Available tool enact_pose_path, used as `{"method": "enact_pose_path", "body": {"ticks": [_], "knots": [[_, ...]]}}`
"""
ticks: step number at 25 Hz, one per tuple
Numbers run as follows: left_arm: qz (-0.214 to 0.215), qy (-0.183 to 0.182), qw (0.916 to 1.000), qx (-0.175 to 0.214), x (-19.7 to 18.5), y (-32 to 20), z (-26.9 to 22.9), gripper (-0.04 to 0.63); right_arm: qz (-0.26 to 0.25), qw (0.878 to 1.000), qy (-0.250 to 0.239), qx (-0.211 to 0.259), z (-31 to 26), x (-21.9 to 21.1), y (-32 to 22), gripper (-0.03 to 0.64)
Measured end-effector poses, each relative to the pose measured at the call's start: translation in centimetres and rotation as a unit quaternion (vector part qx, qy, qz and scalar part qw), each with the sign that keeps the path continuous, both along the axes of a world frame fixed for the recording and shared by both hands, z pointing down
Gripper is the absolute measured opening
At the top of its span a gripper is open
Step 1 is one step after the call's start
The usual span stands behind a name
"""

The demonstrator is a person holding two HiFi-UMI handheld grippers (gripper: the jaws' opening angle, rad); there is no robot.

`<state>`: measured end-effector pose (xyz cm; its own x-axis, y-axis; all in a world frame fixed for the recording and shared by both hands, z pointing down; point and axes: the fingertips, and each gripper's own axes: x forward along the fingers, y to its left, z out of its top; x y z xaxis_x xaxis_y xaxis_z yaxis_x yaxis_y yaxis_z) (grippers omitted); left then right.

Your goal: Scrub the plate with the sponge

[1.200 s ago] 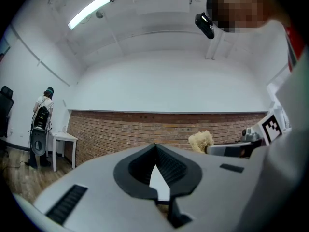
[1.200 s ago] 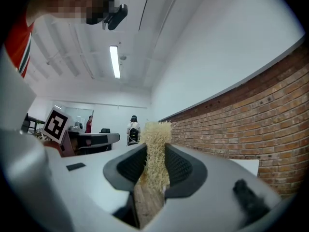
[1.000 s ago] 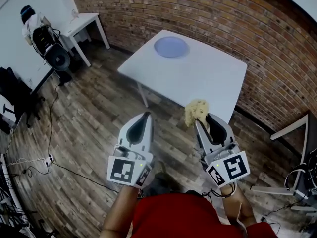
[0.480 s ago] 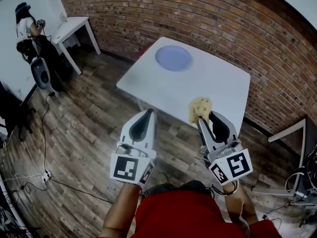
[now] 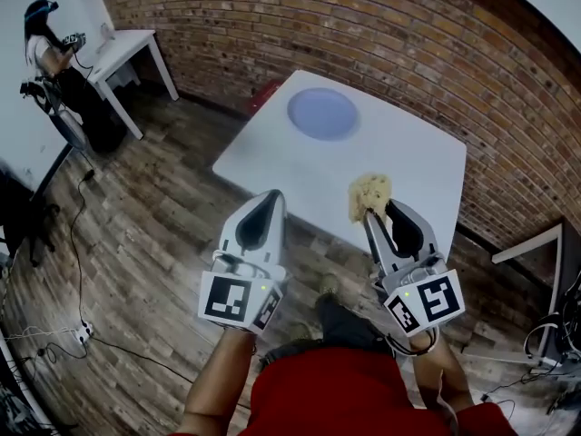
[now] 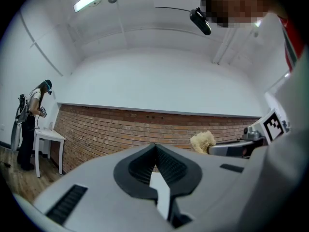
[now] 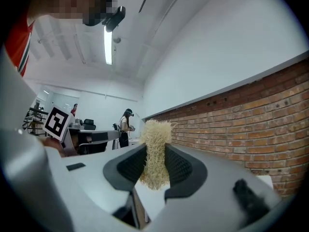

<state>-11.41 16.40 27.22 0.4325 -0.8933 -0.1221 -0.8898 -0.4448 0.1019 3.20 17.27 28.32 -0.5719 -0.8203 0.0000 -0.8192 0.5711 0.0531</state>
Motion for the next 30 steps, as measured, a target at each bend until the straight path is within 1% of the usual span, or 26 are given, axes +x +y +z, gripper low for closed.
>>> {"method": "enact_pose_path", "body": {"ticks": [4, 10, 17, 24, 30], "knots": [[-0.001, 0.001, 1.0, -0.006, 0.2, -2.9, 0.4, 0.013, -0.001, 1.0, -0.005, -0.001, 0.4, 0.1, -3.0, 0.12], [-0.017, -0.007, 0.9998, -0.008, 0.0, -8.5, 0.7, 0.012, -0.006, 1.0, -0.013, -0.002, 1.0, 0.6, -8.8, 0.12], [-0.031, -0.004, 0.9994, -0.014, 0.6, -15.8, 1.4, 0.012, -0.014, 1.0, -0.009, -0.001, 1.5, 1.6, -16.4, 0.12], [-0.059, -0.006, 0.9977, -0.033, 0.7, -22.8, 2.1, 0.012, -0.034, 0.999, 0.0, -0.003, 1.7, 2.1, -23.9, 0.12], [-0.07, -0.023, 0.9965, -0.04, 1.4, -26.7, 1.9, 0.012, -0.041, 0.999, 0.006, -0.001, 1.6, 3.2, -28.5, 0.12]]}}
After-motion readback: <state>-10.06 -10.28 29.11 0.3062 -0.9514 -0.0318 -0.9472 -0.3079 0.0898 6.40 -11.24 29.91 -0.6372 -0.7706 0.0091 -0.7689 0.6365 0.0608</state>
